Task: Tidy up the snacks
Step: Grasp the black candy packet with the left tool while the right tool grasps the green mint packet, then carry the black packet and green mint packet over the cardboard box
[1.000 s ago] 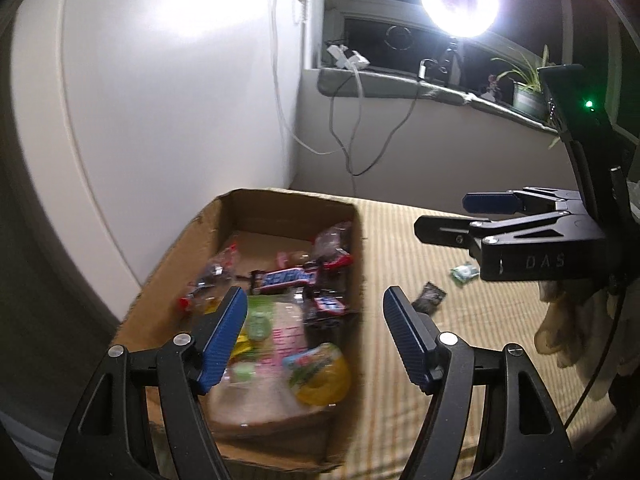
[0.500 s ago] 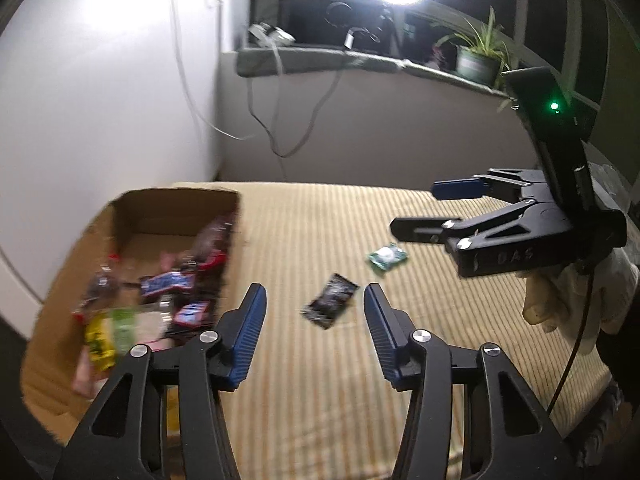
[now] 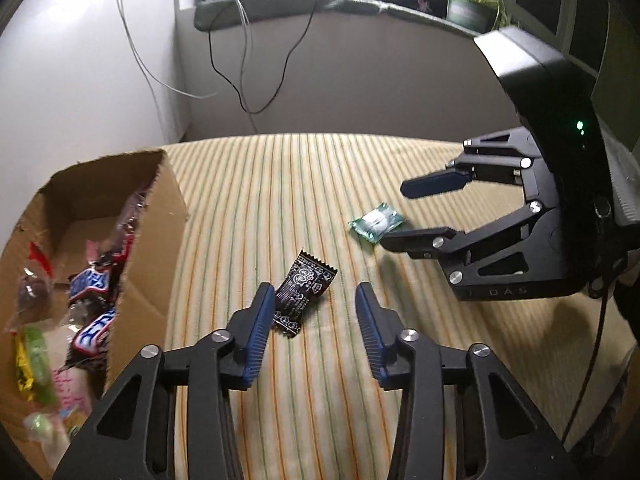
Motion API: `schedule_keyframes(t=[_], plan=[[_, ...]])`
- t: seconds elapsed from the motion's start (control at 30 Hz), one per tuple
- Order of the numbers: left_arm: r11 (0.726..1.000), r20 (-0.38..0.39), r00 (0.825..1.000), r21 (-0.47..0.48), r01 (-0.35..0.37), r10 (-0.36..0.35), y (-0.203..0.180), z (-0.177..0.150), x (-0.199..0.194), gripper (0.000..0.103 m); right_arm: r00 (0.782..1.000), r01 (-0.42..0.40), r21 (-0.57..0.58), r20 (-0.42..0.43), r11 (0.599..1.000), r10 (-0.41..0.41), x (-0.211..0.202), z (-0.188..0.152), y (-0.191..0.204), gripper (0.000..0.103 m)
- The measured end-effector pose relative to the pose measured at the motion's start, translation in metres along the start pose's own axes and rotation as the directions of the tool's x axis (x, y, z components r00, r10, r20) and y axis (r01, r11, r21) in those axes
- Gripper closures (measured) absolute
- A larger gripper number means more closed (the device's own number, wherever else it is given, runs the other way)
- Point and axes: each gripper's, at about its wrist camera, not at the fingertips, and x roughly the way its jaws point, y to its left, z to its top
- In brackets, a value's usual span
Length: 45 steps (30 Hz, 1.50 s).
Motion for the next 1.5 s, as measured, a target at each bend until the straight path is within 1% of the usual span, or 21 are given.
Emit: schedule_keyframes(t=[0.07,0.2,0.27,0.3,0.4,0.43,0.47,0.5,0.57,0.6,0.63,0.77,1.03,1.27,1.5], plan=[[1.000,-0.014,1.000,0.004,-0.009,0.010,0.000,0.000,0.006,0.065,1.000,0.006,-0.007,-0.005,1.000,-0.006,0.006,0.001,-0.002,0.052],[0.999,-0.029,0.999,0.012,-0.034,0.034,0.002,0.001,0.014,0.067,1.000,-0.015,-0.003,0.006,1.000,0.015,0.010,0.004,-0.008,0.052],[1.000,-0.035,0.999,0.006,-0.028,0.028,0.005,0.002,0.017,0.067,1.000,-0.024,0.005,0.009,1.000,0.024,0.012,0.005,-0.010,0.052],[1.000,-0.037,0.999,0.005,-0.027,0.027,0.005,0.002,0.019,0.067,0.999,-0.035,0.015,0.010,0.999,0.035,0.013,0.005,-0.011,0.054],[1.000,-0.040,0.999,0.002,-0.016,0.016,0.004,0.002,0.023,0.075,0.997,-0.073,0.041,0.013,0.997,0.072,0.014,0.003,-0.013,0.066],[1.000,-0.039,0.999,-0.003,-0.009,0.009,0.005,0.004,0.024,0.080,0.997,-0.073,0.044,0.014,0.996,0.073,0.014,0.002,-0.012,0.067],[1.000,-0.039,0.999,-0.008,-0.006,0.006,0.006,0.003,0.024,0.081,0.997,-0.073,0.049,0.013,0.996,0.072,0.014,0.002,-0.012,0.068],[1.000,-0.038,0.999,-0.012,-0.006,0.006,0.007,0.003,0.023,0.085,0.997,-0.075,0.058,0.011,0.995,0.075,0.014,0.001,-0.012,0.069],[1.000,-0.036,0.999,-0.018,-0.005,0.005,0.008,0.002,0.022,0.085,0.997,-0.081,0.068,0.010,0.994,0.081,0.013,0.000,-0.012,0.073],[1.000,-0.034,0.999,-0.018,-0.007,0.006,0.009,0.003,0.023,0.088,0.997,-0.080,0.070,0.010,0.994,0.079,0.013,0.000,-0.011,0.076],[1.000,-0.035,0.999,-0.015,-0.006,0.006,0.008,0.003,0.023,0.094,0.997,-0.076,0.073,0.010,0.994,0.076,0.013,0.000,-0.010,0.078],[1.000,-0.031,1.000,-0.012,0.003,-0.004,0.004,0.001,0.021,0.094,0.998,-0.056,0.090,0.010,0.994,0.056,0.010,-0.004,-0.006,0.079],[1.000,-0.027,1.000,-0.002,0.004,-0.004,0.006,0.007,0.027,0.093,0.999,-0.051,0.118,0.008,0.992,0.050,0.005,-0.008,-0.006,0.079],[1.000,-0.006,1.000,-0.014,0.017,-0.017,0.006,0.007,0.022,0.094,0.999,-0.038,0.157,0.033,0.987,0.033,-0.006,-0.012,-0.010,0.080],[0.999,0.070,0.997,-0.040,0.032,-0.029,0.004,0.012,-0.009,0.094,0.995,-0.037,0.181,0.100,0.983,0.019,-0.041,-0.011,-0.006,0.080]])
